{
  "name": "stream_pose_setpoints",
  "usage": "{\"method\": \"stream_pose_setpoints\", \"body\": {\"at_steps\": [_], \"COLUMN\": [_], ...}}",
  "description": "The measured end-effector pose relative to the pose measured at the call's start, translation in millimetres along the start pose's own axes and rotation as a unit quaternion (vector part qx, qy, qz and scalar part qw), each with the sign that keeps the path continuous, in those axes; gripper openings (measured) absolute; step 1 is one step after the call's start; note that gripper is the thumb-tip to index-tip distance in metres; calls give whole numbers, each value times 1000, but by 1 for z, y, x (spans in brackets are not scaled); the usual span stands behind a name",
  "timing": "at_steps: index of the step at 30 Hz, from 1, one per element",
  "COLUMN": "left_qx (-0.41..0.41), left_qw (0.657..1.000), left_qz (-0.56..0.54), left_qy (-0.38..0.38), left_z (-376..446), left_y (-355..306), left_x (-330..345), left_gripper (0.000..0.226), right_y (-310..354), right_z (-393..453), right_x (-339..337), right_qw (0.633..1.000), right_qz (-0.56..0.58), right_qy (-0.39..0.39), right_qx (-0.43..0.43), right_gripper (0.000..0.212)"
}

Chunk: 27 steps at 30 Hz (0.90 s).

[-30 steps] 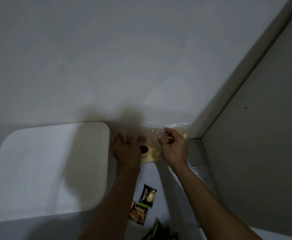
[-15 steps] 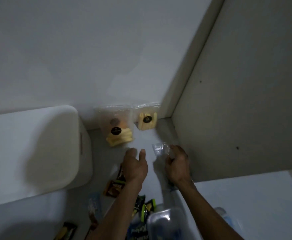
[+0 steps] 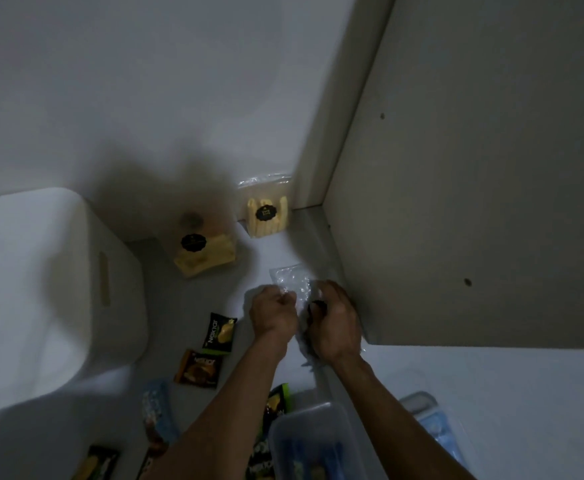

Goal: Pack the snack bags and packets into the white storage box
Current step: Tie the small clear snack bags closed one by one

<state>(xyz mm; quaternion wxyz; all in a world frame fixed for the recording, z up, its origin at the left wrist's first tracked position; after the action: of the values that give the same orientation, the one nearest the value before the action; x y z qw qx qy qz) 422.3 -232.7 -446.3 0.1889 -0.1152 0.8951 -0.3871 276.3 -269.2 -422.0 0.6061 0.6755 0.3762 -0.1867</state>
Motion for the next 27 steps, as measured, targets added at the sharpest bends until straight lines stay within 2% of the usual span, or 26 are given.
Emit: {"method": "stream_pose_setpoints", "body": {"at_steps": [2,7,10,12,15,16,21,27], "left_qx": [-16,9,48,66,100,112,175,210], "left_qw": [999,996,994,992,988,987,978,955], "left_qz": [-36,-82,-84,-98,-112,-114,-112,-203], "left_qy": [-2,33,43,49,35,32,33,49], "left_z": [0,-6,-18,-34,-62,-72,-123,-178], "left_y": [6,5,-5,-14,-30,-34,-53,-68], "left_x": [-3,-19,-40,-56,-83,-92,-132,-173], "left_gripper": [32,20,22,19,10,7,7,11], "right_y": [-1,-3,2,14,40,51,107,172], "right_z": [1,1,-3,-8,-20,-26,-60,-110], "right_x": [-1,-9,-13,-18,-27,-32,-59,-88], "right_qw": [1000,997,973,955,933,930,930,926], "right_qz": [15,68,207,274,348,357,367,368], "right_qy": [7,-11,18,27,28,27,28,46], "right_qx": [9,42,101,111,86,77,13,-68], "right_gripper": [40,48,59,51,16,11,5,12]}}
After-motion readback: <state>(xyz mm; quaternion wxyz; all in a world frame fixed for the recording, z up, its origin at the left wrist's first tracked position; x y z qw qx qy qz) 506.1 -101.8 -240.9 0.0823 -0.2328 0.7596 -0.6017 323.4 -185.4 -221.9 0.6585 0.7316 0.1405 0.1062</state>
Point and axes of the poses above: each hand's wrist, its own z-axis towards the middle knuckle, its own x-axis out of the palm, y = z × x, the point moved 9 cm from there along z, towards the middle knuckle, and after that the axes turned 9 degrees about y, right-handed, at the moved point
